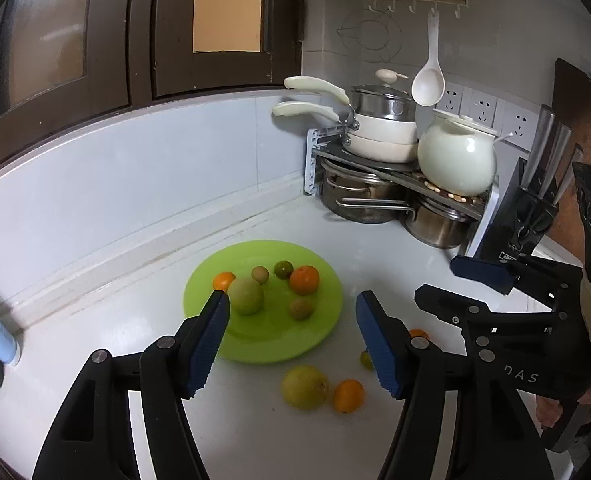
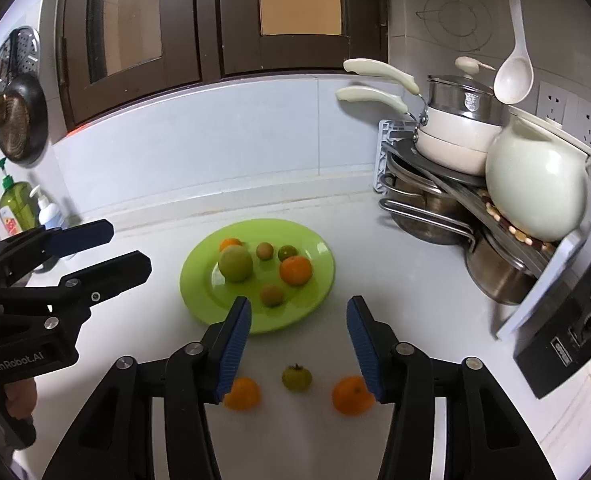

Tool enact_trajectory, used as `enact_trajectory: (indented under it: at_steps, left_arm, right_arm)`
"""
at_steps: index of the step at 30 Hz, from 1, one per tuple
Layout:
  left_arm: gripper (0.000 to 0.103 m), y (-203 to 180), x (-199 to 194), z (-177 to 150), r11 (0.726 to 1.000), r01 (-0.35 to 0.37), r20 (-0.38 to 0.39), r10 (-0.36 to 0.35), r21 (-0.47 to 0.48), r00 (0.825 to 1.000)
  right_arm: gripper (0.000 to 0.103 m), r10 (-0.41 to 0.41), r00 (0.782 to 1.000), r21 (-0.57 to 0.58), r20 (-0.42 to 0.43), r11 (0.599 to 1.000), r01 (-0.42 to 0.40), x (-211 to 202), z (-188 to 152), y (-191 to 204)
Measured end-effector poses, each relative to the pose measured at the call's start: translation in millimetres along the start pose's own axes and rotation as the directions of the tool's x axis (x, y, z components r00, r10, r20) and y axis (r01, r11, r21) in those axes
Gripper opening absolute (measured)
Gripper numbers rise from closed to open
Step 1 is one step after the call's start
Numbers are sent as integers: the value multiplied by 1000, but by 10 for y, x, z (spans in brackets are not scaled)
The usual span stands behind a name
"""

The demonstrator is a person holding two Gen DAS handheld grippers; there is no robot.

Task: Organize fruits
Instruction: 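Move both open tools back toward the remaining fruits on the counter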

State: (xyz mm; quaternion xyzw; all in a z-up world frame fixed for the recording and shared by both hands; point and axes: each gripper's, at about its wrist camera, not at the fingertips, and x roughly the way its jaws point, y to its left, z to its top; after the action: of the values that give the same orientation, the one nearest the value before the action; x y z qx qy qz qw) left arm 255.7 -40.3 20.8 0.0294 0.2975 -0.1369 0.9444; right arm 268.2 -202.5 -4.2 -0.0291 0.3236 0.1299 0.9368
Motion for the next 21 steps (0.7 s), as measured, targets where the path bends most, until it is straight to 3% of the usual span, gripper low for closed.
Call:
enact_trajectory:
  at_steps: [11,21]
  left_arm:
    - [66,-228,-44,-256,998,-10,-49,7,-58,999]
    - [65,-390,180,-575,995,-6,-172,-11,-97,985]
  right_arm:
    - [56,20,1000,-27,-16,999,-20,-123,-260,-161]
    - [56,38,995,-24,-88,999,-40,39,-540,-308]
